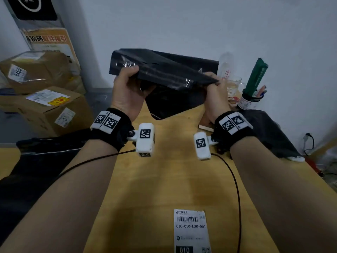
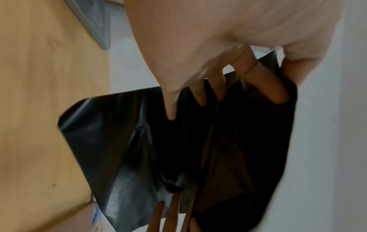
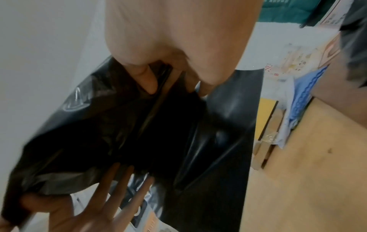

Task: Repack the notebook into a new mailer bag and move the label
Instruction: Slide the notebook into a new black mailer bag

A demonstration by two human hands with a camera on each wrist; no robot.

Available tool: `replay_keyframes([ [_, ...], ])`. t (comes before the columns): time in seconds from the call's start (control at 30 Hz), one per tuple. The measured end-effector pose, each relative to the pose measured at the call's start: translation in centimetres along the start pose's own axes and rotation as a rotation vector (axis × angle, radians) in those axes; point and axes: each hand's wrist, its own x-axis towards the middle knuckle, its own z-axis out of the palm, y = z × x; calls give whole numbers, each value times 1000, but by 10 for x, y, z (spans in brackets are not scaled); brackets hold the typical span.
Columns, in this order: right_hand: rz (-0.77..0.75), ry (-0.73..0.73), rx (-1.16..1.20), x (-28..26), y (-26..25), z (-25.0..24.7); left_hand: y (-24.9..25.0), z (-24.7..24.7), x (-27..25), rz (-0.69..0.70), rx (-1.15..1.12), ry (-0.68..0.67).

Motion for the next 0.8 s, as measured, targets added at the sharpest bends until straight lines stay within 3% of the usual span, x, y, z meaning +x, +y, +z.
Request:
replay_keyframes([
  [0.1, 103, -42, -165, -2, 30, -9, -15, -15, -9, -52, 4, 68],
  [0.4, 696, -226, -455, -35, 54, -29, -61, -58, -65, -364, 174, 288],
  [0.53, 752, -283, -632, -52, 50, -35, -62, -63, -84, -439, 366, 450],
  [0.67, 760, -365, -761, -71, 41, -40, -52, -59, -93, -322, 500, 719],
  [0.8, 775, -497, -932, -88, 33, -53, -33, -53, -92, -287, 710, 791],
])
